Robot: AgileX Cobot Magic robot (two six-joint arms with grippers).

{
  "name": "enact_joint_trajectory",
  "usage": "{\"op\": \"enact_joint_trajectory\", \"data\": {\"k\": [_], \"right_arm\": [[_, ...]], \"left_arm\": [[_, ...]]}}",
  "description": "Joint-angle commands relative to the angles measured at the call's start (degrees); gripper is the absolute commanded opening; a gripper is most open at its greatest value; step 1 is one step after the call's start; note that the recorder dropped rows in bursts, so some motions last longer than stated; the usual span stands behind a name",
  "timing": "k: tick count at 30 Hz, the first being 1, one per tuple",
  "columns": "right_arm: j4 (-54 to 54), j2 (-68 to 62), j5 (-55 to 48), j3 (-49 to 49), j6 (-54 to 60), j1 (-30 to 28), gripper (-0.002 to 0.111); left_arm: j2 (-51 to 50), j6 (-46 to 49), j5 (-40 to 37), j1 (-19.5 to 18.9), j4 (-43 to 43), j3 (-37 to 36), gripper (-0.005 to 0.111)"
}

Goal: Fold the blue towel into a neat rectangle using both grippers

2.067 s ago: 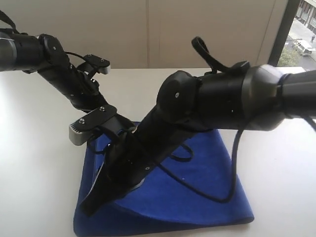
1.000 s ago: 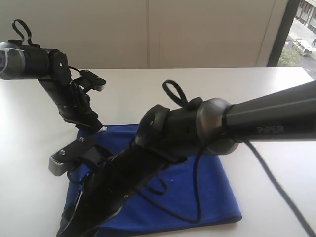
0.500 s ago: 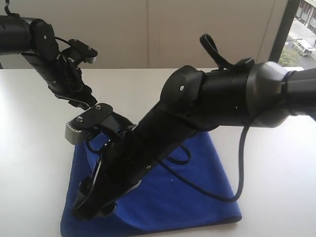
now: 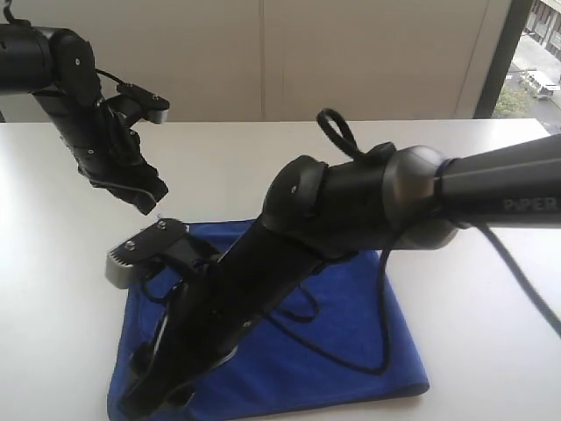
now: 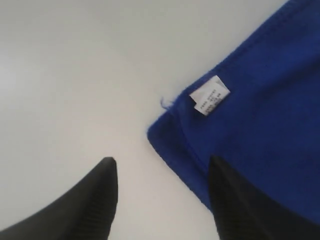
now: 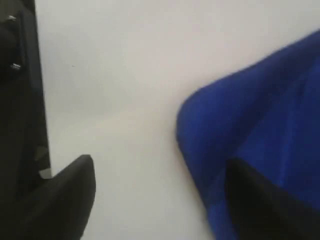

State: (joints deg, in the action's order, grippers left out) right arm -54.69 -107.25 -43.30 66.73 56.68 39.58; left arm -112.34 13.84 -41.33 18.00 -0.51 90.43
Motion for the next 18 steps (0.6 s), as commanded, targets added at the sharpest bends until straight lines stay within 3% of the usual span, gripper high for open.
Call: {"op": "enact_joint_trajectory", "data": {"k": [1,4,8,11,18], "right_arm": [[16.1,4.6,0.4,0.0,-10.9,-4.8,0.063],[32.4,7.2,0.0,0.0,-23.5,-7.9,0.053],[46.7,8.1,-0.4,-0.2,-34.0,-11.5,0.024],[48.3,7.3,0.0,-0.2,-35.1,-14.2,0.001],[48.3,1.7,3.6,-0.2,-35.1,-16.8,0.0]], "left_arm": [[0.7,2.3,-5.8,0.0,8.9,0.3,0.056],[0.7,11.7,-10.1,0.9,21.5,0.3,0.043],[0.7,19.6,-15.4,4.2,28.4,-0.6,0.0],[0.7,20.0,-13.7,7.5,26.8,-3.0,0.0],[0.7,20.0,-4.9,13.9,25.1,-11.1,0.0]]}}
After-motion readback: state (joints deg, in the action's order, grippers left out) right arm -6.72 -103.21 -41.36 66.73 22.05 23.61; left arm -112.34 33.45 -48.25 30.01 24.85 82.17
